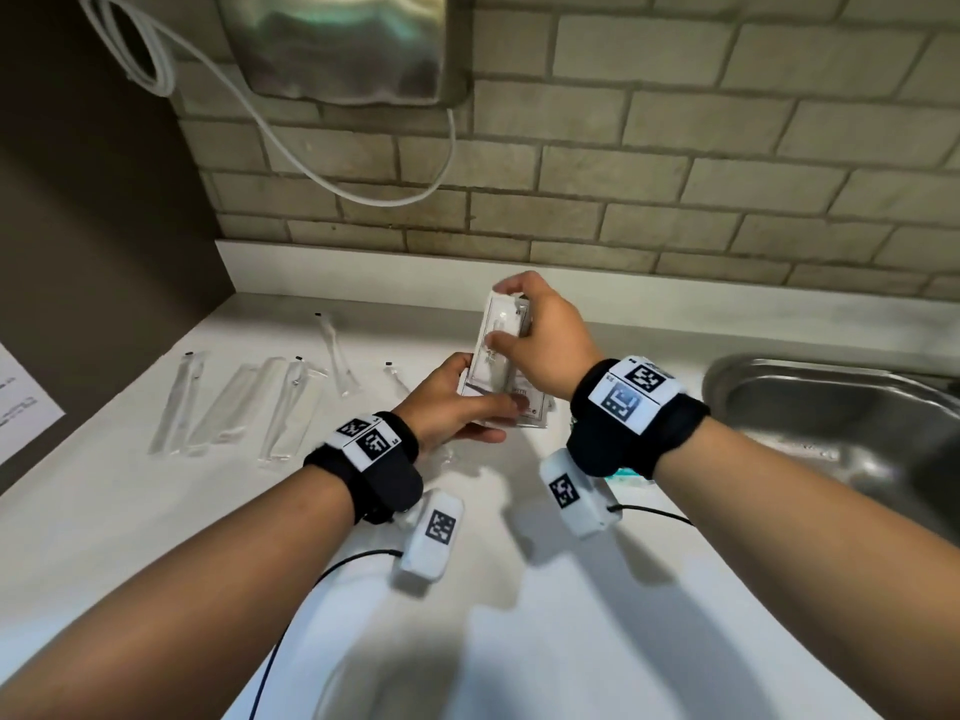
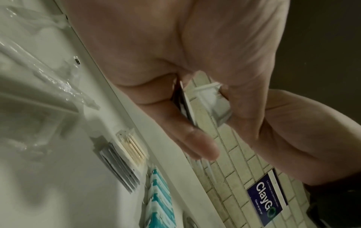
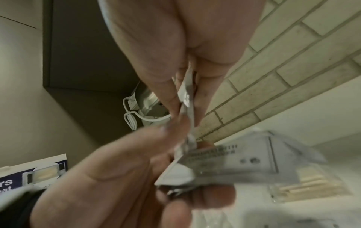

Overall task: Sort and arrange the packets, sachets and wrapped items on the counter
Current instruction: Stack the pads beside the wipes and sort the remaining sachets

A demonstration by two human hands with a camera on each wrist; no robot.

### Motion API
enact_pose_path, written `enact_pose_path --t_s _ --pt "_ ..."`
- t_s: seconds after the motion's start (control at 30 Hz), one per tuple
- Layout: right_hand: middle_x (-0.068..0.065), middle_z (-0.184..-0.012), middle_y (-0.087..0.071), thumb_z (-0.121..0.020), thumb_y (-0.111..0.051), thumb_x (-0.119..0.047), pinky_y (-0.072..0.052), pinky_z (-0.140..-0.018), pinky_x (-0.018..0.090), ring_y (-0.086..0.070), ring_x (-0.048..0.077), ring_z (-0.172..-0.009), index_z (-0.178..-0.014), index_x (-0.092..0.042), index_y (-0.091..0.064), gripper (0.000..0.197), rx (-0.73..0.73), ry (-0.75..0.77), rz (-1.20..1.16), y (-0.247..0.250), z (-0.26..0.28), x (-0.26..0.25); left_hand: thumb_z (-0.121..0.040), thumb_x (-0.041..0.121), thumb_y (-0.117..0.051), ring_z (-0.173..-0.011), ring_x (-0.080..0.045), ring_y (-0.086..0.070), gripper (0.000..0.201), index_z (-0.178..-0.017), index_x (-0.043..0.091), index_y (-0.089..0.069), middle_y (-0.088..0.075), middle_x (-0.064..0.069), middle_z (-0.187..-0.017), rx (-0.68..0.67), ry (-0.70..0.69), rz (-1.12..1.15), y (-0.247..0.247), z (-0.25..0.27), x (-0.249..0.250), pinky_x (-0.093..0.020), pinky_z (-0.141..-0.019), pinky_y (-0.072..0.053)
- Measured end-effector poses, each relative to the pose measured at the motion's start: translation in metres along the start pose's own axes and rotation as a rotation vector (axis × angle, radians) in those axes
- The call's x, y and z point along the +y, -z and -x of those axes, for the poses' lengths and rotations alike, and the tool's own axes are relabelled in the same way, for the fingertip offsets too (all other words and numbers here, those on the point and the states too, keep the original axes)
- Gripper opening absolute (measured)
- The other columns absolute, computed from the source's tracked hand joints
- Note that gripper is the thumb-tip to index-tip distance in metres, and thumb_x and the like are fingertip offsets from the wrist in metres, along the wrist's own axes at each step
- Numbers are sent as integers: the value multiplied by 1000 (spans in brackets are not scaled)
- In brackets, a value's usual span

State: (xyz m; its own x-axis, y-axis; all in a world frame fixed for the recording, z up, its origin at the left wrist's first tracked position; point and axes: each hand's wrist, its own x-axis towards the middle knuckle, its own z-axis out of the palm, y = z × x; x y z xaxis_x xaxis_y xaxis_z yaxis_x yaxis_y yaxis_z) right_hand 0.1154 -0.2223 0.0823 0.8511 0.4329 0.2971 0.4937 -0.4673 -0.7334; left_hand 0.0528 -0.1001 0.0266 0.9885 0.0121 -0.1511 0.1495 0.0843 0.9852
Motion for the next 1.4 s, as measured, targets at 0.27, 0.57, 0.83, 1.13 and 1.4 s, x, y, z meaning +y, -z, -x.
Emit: enact_pose_path --t_s 0.27,0.57,0.83,1.13,1.4 --pt "5 -114 -53 -76 -71 -44 -40 -87 32 -45 24 -111 -117 -22 -56 49 -78 -91 352 2 23 36 -84 8 -71 -76 -16 -70 45 -120 17 -45 -66 -8 -97 -35 -36 -213 3 0 -5 -30 -55 -58" --pt "-8 -111 -58 -84 -69 -35 -42 -83 25 -55 12 -94 -132 -29 -52 51 -633 -131 399 5 49 48 -90 11 -60 -71 -19 -64 30 -102 29 -39 -64 -3 -90 -325 -56 -688 13 7 -41 -39 -69 -56" --pt "6 -119 -64 -90 -57 -31 -49 -87 34 -61 26 -105 -125 -18 -50 37 -697 -45 677 -20 73 47 -84 26 -69 -82 -15 -60 58 -126 21 -29 -63 3 -93 -362 -73 -987 23 12 -49 -18 -72 -46" --pt "6 -115 -61 -86 -58 -33 -40 -76 32 -58 27 -103 -119 -16 -52 37 -597 115 868 -33 82 39 -87 49 -56 -103 -21 -50 35 -109 23 -50 -57 2 -106 -278 -273 -1563 13 18 -51 -35 -78 -44" --pt "6 -111 -54 -89 -48 -47 -42 -73 35 -62 31 -99 -128 -20 -41 48 -622 -61 962 -49 100 50 -96 38 -44 -97 -34 -61 48 -133 10 -32 -41 -12 -126 -313 -137 -1601 -3 24 -67 -37 -72 -40"
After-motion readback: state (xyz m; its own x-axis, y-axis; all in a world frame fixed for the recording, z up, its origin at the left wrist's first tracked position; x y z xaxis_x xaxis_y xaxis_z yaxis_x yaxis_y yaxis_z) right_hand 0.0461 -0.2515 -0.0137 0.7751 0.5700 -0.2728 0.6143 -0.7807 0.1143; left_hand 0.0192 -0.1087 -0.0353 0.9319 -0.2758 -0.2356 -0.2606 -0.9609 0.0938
